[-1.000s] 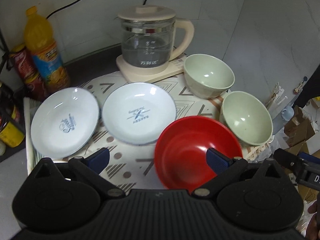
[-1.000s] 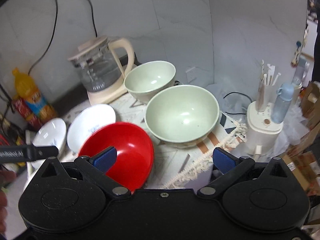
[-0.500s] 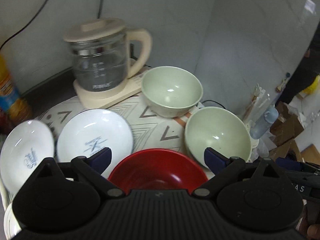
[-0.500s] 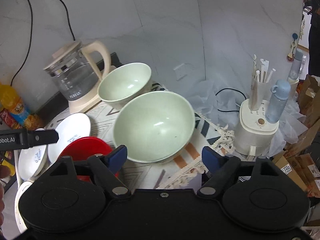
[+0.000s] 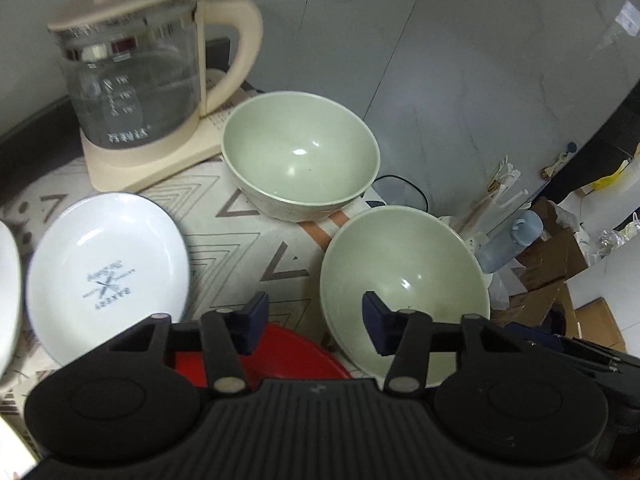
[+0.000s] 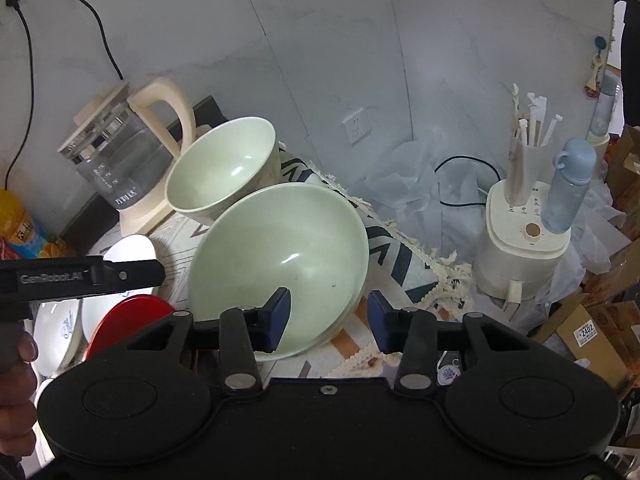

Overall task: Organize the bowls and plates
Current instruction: 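Lift the large pale green bowl with both grippers toward the red bowl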

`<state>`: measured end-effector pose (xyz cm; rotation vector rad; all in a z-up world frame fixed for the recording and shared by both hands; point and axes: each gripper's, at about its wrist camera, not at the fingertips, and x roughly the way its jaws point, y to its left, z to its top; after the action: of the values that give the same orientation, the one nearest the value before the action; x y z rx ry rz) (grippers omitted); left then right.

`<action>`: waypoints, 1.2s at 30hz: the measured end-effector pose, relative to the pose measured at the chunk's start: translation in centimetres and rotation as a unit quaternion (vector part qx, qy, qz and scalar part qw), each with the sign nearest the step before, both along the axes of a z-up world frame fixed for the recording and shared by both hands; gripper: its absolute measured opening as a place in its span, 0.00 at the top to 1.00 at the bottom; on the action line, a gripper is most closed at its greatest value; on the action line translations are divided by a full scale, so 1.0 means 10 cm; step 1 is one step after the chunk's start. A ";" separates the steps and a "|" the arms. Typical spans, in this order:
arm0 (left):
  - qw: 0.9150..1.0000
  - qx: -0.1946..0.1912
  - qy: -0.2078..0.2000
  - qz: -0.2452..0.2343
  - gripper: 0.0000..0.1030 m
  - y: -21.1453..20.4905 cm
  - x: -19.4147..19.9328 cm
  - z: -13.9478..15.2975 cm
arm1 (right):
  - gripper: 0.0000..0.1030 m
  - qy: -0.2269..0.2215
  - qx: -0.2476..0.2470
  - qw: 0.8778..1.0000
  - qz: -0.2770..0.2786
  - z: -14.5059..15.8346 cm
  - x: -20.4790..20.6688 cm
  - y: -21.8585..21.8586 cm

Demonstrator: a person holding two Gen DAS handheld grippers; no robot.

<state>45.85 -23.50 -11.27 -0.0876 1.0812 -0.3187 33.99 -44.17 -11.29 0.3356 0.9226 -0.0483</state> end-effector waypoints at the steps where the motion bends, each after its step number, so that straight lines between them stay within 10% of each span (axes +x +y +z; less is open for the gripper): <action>1: 1.000 -0.004 0.004 0.001 0.56 -0.01 0.03 -0.03 | 0.59 0.003 0.001 1.000 0.001 -0.02 0.03 -0.01; 23: 0.997 0.000 0.076 0.033 0.95 -0.19 0.42 -0.51 | 0.76 0.067 -0.013 0.996 0.060 -0.43 0.48 -0.05; 36: 0.996 -0.023 0.069 0.043 0.95 -0.14 0.36 -0.43 | 0.82 0.031 -0.008 0.997 0.068 -0.35 0.46 -0.12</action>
<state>49.40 -24.93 -15.61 -0.1995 1.2031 -0.2641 38.57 -45.40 -14.83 0.2564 1.0046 0.0591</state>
